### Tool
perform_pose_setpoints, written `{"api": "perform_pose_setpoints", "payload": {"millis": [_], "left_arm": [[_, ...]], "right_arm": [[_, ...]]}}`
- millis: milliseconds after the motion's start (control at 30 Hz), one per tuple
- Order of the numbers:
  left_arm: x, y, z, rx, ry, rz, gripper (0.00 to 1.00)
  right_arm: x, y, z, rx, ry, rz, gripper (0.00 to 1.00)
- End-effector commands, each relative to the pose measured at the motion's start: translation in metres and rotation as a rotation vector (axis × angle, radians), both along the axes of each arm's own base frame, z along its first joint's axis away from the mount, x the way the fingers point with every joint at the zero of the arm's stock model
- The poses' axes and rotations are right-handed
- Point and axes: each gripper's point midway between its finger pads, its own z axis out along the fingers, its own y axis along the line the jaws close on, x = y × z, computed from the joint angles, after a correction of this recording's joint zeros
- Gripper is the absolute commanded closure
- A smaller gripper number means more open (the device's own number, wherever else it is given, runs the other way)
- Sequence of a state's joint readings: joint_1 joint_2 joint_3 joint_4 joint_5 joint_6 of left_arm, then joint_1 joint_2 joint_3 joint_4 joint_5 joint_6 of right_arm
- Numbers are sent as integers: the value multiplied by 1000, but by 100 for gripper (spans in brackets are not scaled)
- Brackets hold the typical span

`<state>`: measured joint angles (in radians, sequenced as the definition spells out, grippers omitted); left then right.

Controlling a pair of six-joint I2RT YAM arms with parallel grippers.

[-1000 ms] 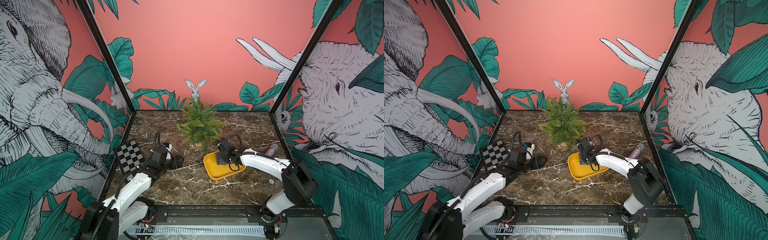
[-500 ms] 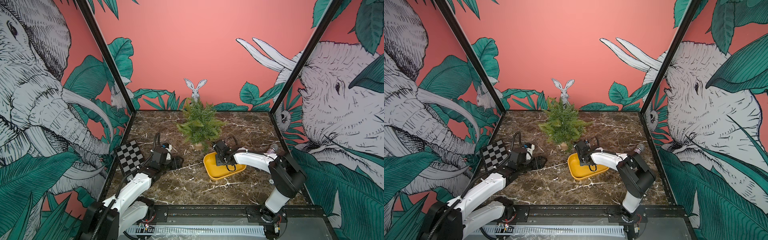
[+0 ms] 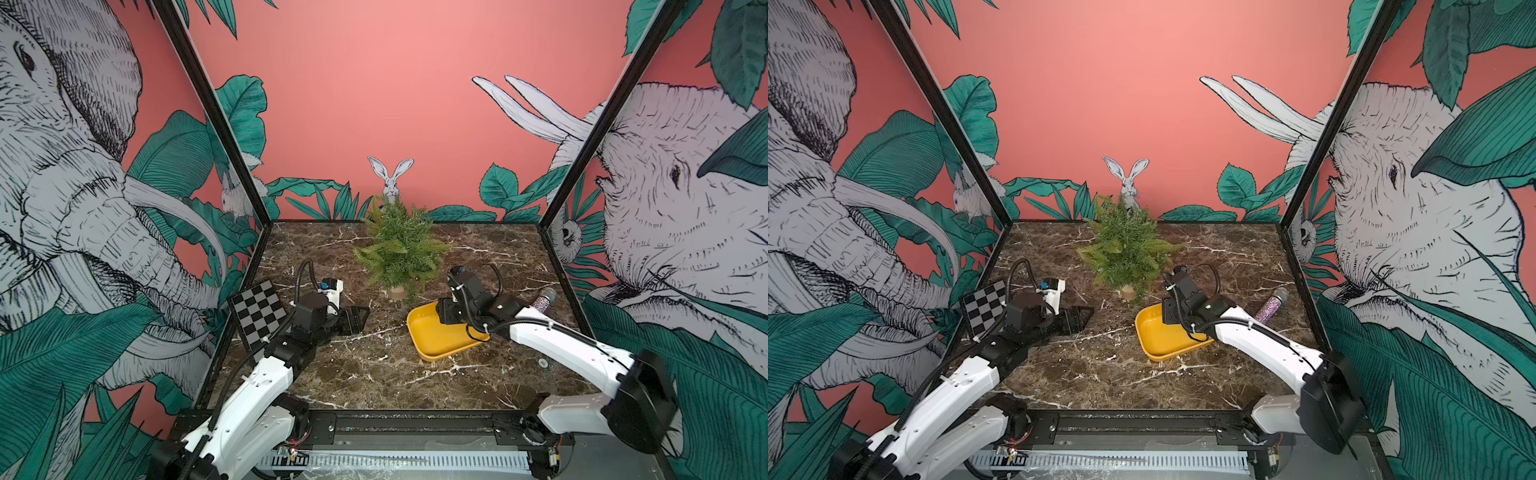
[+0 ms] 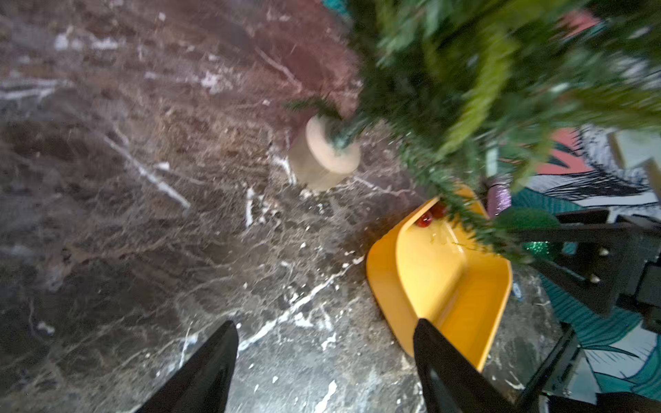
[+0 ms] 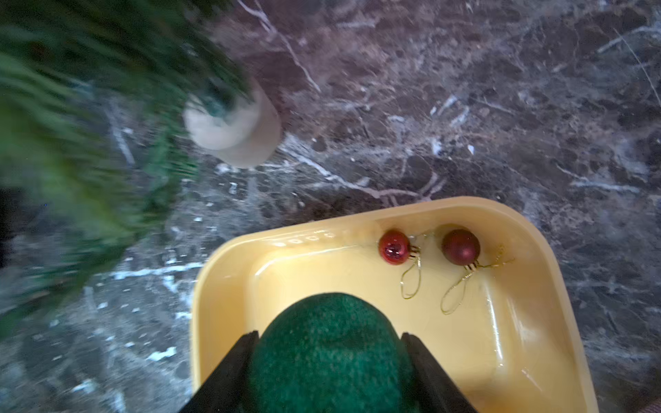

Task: Decorate the small christmas tree with ornaments
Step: Pick up an ornament from the container.

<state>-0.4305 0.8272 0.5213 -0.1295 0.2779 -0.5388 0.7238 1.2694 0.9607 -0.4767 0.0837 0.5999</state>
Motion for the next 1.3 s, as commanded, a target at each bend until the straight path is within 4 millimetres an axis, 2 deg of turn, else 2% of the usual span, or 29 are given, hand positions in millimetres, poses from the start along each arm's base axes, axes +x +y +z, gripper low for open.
{"api": "perform_pose_setpoints", "payload": {"millis": [0, 267, 567, 733, 767, 967, 1133, 1267], "left_arm": [[-2, -10, 38, -40, -91, -63, 23], [-13, -30, 101, -127, -230, -181, 32], [-23, -56, 148, -161, -324, -315, 42], [-25, -62, 175, -167, -378, -353, 45], [-27, -63, 181, -171, -391, -364, 46], [-33, -72, 207, -183, -447, -443, 46], [-38, -77, 218, -187, -466, -501, 47], [-34, -77, 233, -181, -502, -488, 48]], "right_arm": [[-15, 10, 21, 91, 12, 91, 43], [-28, 18, 87, 234, -92, 177, 43], [-28, 29, 153, 314, -192, 246, 43], [-28, 42, 185, 371, -229, 300, 43], [-28, 45, 199, 392, -248, 313, 43], [-30, 61, 234, 461, -272, 386, 43], [-30, 61, 249, 464, -300, 394, 43], [-27, 61, 259, 466, -324, 396, 43]]}}
